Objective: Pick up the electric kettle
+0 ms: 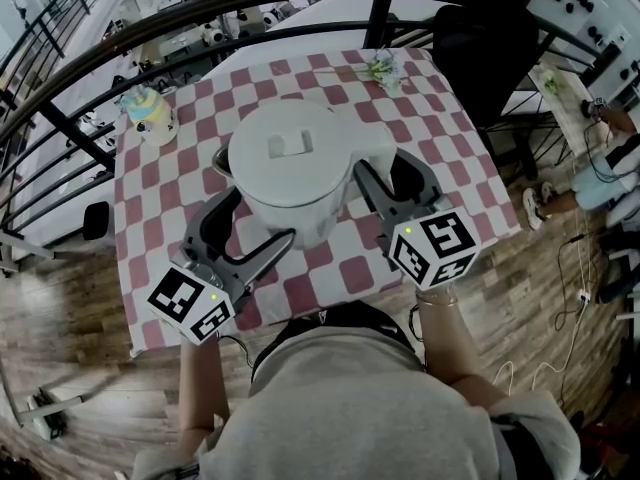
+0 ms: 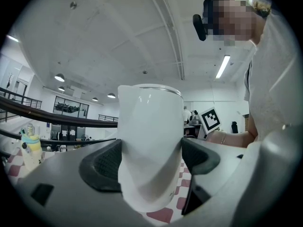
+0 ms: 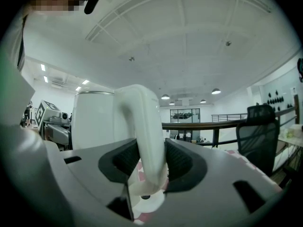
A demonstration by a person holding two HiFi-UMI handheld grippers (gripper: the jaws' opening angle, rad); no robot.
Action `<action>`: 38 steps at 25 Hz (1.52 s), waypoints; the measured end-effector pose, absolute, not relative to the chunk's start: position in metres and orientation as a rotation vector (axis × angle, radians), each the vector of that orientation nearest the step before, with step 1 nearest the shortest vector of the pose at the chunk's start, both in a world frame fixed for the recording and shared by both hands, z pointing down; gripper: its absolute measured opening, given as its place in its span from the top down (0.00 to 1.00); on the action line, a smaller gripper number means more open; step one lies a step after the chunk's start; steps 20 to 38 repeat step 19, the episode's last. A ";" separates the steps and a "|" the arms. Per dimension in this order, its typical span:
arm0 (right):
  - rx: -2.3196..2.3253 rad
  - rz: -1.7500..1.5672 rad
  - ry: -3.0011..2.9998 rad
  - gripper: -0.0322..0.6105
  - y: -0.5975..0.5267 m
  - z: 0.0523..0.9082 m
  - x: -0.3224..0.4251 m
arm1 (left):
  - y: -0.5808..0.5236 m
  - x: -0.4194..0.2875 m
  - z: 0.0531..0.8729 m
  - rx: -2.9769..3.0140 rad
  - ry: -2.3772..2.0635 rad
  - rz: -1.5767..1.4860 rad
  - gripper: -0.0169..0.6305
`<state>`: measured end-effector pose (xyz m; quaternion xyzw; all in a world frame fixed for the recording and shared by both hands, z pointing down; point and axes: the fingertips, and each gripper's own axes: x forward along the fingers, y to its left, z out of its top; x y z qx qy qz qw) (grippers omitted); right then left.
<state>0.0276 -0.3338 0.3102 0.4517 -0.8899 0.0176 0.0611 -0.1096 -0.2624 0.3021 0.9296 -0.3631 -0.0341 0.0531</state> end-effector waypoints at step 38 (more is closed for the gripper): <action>1.300 0.083 -2.706 0.69 -0.343 0.319 0.029 | -0.268 -0.105 0.306 2.813 -1.143 -0.077 0.34</action>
